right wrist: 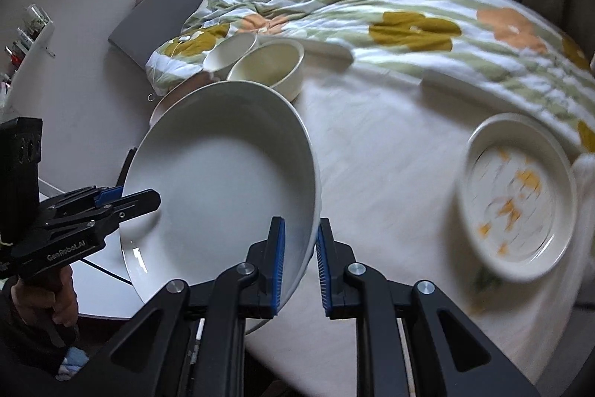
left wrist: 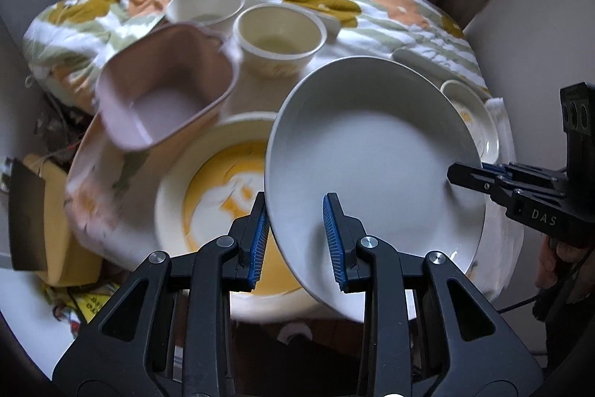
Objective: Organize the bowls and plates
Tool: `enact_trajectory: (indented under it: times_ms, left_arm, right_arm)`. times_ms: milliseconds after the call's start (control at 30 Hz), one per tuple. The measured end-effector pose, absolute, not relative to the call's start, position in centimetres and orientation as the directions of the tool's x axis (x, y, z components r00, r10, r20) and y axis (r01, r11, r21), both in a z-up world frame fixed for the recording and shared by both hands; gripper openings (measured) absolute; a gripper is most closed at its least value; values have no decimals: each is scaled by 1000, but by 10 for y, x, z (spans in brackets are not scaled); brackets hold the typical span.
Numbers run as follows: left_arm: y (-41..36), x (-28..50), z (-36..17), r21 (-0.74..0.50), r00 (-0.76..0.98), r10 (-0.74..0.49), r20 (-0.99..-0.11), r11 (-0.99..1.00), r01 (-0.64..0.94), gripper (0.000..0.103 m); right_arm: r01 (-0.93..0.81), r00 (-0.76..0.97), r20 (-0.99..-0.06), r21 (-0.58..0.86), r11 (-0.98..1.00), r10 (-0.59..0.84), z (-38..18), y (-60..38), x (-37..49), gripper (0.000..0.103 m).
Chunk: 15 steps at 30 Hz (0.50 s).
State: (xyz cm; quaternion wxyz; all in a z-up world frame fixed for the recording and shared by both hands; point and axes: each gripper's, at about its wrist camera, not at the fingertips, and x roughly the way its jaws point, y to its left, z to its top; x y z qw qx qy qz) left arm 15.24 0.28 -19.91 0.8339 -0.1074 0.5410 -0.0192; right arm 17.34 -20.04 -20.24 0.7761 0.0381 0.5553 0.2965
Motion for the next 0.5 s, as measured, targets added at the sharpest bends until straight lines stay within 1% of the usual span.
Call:
enact_trajectory:
  times_ms: [267,500]
  left_arm:
    - [49,144,-233,-217,346,-188,-919,975,-47,26]
    - [65,163,-261,-230,301,-222,-927,973,7,26]
  right_arm:
    - [-314,192,-858,406,858,476,-230,-161,142,15]
    - [-253,220,-890,344,904,400,-244,-137,133,15]
